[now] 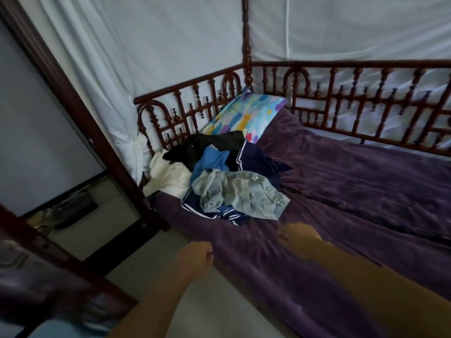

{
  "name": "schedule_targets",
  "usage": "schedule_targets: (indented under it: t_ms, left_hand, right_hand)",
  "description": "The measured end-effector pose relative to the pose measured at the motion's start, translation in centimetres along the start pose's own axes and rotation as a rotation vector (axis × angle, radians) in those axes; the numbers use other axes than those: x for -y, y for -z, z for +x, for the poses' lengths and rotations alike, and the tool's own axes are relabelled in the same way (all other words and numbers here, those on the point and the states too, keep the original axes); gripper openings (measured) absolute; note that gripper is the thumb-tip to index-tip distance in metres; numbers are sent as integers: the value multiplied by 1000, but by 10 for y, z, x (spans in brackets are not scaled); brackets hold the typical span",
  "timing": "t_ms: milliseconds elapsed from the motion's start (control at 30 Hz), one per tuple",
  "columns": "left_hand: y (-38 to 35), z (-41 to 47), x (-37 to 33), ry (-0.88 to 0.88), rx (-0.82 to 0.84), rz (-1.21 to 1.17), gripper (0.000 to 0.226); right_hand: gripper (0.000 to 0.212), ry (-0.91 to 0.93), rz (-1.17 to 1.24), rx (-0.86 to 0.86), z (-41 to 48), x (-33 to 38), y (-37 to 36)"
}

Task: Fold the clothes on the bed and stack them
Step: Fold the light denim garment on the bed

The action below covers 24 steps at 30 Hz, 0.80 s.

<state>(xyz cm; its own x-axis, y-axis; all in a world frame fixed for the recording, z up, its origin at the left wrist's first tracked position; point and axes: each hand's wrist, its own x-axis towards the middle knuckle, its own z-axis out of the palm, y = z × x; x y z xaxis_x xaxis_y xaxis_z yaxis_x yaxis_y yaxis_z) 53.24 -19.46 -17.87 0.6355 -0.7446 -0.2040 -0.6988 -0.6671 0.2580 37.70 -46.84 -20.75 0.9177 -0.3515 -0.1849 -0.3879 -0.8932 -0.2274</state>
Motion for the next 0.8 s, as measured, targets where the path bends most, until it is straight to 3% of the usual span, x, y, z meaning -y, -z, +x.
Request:
schedule_targets:
  t_ms: [200, 433, 533, 733, 800]
  left_hand:
    - [29, 46, 78, 9, -32, -30, 13]
    - [27, 128, 139, 6, 29, -91, 9]
    - [32, 184, 169, 48, 40, -122, 18]
    - [32, 299, 235, 108, 216, -91, 26]
    - [29, 333, 251, 129, 263, -88, 24]
  right_hand:
    - [21, -40, -15, 41, 75, 48, 4]
    - [31, -156, 37, 105, 189, 42, -9]
    - [28, -193, 73, 139, 262, 36, -29]
    - [31, -315, 239, 273, 420, 60, -76]
    - [37, -311, 254, 232, 468, 68, -84]
